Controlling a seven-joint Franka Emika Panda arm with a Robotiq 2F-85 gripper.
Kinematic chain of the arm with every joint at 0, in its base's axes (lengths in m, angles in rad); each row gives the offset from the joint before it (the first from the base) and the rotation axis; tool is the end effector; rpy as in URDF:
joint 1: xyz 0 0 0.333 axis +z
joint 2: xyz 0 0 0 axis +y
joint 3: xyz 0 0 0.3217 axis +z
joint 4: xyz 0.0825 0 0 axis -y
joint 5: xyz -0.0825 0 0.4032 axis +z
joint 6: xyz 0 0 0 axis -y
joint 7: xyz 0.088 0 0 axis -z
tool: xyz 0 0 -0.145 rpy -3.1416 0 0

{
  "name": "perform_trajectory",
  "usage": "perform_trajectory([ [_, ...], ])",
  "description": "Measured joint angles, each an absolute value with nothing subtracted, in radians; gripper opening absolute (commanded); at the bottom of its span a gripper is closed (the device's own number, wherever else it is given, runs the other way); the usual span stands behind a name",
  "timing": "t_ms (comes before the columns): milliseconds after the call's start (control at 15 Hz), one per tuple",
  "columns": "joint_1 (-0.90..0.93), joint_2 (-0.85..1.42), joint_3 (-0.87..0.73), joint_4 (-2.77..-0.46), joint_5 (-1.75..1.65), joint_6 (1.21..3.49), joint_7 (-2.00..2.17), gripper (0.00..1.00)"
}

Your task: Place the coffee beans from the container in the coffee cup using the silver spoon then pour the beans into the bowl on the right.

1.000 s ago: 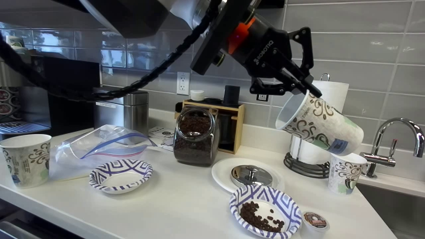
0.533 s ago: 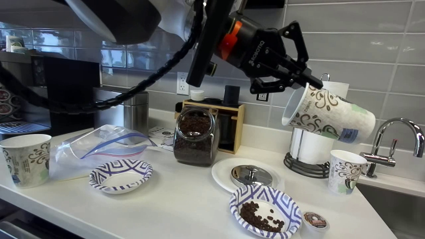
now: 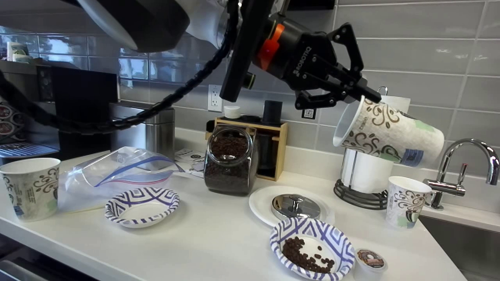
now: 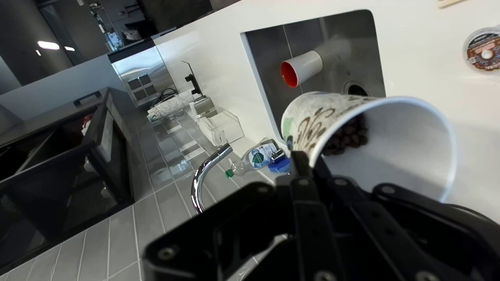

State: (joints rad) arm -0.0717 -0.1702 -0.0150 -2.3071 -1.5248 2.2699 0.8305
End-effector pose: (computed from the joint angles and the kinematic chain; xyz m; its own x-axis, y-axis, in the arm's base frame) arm 0.5389 -0.1015 0.4290 0.8733 0.3245 0.3634 -0.1706 -0.4949 0.8520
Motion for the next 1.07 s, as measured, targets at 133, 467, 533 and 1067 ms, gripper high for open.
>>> perform_trajectory([
  [133, -0.063, -0.169, -0.011, -2.307, -1.540, 2.242, 0.843, 0.01],
  [467, -0.034, -0.162, 0.007, -2.309, -1.623, 2.143, 0.928, 0.01],
  [533, -0.028, -0.160, 0.010, -2.310, -1.639, 2.126, 0.947, 0.01],
  [1067, 0.008, -0.126, 0.027, -2.312, -1.731, 2.004, 1.044, 0.01],
])
